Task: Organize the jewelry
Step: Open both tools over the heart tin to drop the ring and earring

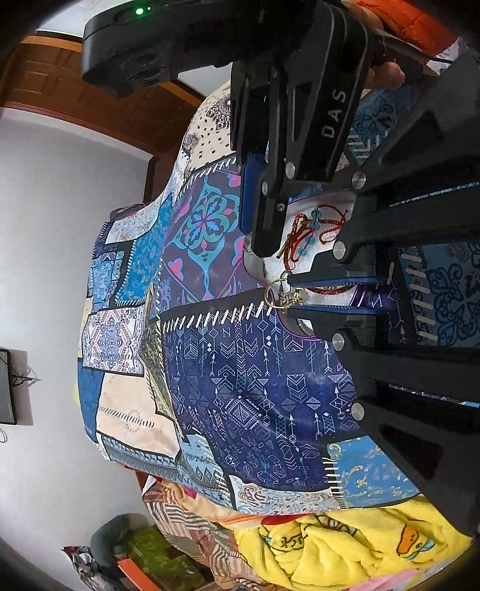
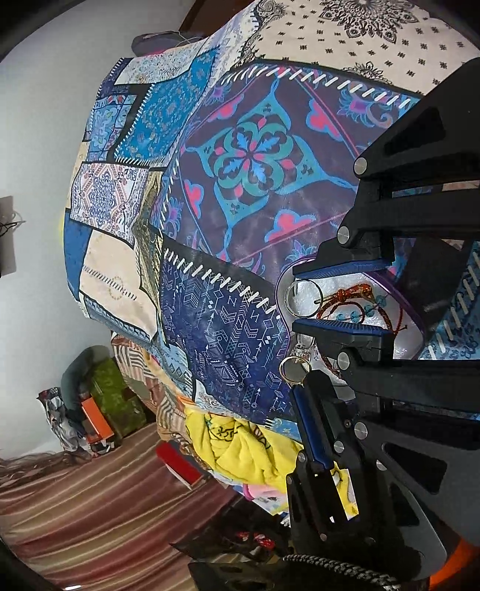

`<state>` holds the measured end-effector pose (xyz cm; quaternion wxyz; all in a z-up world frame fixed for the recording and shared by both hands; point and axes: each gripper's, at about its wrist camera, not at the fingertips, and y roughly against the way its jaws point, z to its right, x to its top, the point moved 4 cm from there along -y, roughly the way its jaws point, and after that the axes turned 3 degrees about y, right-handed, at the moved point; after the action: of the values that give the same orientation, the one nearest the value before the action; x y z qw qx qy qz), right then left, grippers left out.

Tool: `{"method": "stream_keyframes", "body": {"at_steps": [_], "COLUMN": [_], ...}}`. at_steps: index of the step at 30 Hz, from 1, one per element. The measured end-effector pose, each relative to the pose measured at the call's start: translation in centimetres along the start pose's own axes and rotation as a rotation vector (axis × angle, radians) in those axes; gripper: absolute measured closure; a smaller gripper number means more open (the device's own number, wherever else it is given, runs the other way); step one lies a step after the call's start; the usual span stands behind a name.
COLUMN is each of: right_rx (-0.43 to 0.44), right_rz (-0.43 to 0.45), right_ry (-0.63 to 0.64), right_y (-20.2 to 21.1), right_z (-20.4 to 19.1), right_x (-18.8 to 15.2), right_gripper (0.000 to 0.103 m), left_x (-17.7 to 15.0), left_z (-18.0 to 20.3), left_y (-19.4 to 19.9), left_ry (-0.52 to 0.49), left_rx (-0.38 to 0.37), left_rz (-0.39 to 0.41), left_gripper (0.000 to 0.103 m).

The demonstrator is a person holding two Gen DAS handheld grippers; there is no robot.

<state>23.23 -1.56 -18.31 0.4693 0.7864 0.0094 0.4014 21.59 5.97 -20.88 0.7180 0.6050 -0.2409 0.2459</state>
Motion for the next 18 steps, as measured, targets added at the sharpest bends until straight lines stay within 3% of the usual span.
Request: {"method": "stream_keyframes", "body": {"at_steps": [14, 18], "right_rx": [-0.018, -0.025], "right_rz": [-0.009, 0.015], "right_ry": [-0.004, -0.015], "right_y": [0.0, 1.4], "right_z": [0.2, 0.5], "right_x": [0.2, 0.5], "right_gripper": [0.082, 0.077], "left_x": [0.1, 0.6], "left_z": [0.0, 0.0], "left_y": [0.6, 1.3], "left_ry": [-0.011, -0.003], "left_rx": [0.01, 0.024], "left_rz": [0.009, 0.021], "left_gripper": [0.095, 0.081]}}
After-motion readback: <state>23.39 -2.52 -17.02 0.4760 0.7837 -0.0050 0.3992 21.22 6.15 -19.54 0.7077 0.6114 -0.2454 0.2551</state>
